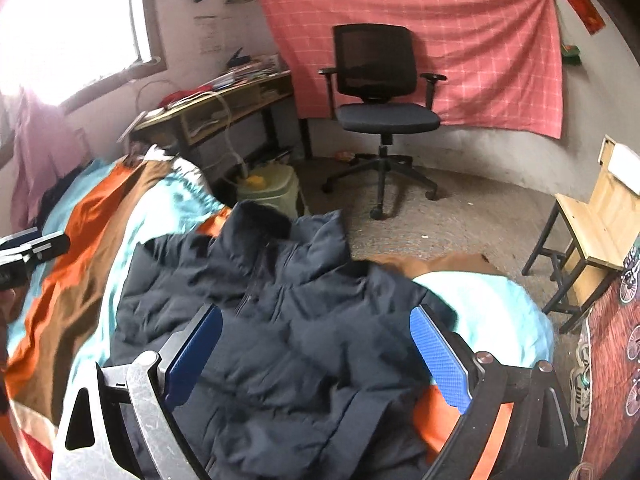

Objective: Fold large clothes

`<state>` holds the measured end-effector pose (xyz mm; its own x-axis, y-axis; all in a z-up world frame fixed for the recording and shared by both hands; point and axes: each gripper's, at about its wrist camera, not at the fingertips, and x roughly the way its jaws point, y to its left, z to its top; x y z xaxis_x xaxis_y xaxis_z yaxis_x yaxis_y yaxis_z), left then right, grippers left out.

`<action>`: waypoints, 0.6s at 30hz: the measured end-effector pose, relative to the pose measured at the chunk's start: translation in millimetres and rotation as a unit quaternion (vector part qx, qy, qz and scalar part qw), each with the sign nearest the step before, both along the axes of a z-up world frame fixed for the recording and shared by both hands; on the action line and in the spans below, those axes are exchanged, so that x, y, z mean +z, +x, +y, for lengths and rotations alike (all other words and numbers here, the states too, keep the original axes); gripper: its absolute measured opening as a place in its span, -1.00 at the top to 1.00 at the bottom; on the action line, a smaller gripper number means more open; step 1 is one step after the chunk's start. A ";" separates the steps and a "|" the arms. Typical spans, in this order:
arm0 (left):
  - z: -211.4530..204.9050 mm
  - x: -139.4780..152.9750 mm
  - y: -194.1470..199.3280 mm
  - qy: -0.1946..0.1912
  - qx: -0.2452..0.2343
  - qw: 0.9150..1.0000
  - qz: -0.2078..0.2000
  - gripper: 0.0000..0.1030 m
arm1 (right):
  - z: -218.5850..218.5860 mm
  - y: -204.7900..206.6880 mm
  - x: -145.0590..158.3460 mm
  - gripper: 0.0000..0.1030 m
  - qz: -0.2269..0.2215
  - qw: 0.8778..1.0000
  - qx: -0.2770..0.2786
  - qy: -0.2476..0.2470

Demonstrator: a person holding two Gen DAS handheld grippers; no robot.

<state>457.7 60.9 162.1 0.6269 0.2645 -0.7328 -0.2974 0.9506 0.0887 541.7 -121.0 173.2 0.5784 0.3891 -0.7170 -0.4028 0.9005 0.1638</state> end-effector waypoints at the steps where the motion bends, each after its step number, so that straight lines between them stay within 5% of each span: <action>1: 1.6 -1.6 7.2 -0.003 0.000 1.000 0.001 -0.87 | -1.1 7.6 1.1 -0.85 0.003 1.000 -0.004 0.003; 9: 39.9 -76.6 96.2 -0.026 -0.024 0.999 -0.001 -0.87 | 28.1 88.1 -45.7 -0.84 0.034 0.997 -0.071 0.015; 13: 61.3 -119.0 131.9 -0.036 -0.050 0.998 0.007 -0.87 | 56.6 123.7 -80.1 -0.55 0.052 0.993 -0.100 0.016; 18: 92.0 -152.3 175.5 -0.096 -0.061 0.993 0.003 -0.87 | 84.1 153.9 -106.5 -0.45 0.062 0.990 -0.124 -0.002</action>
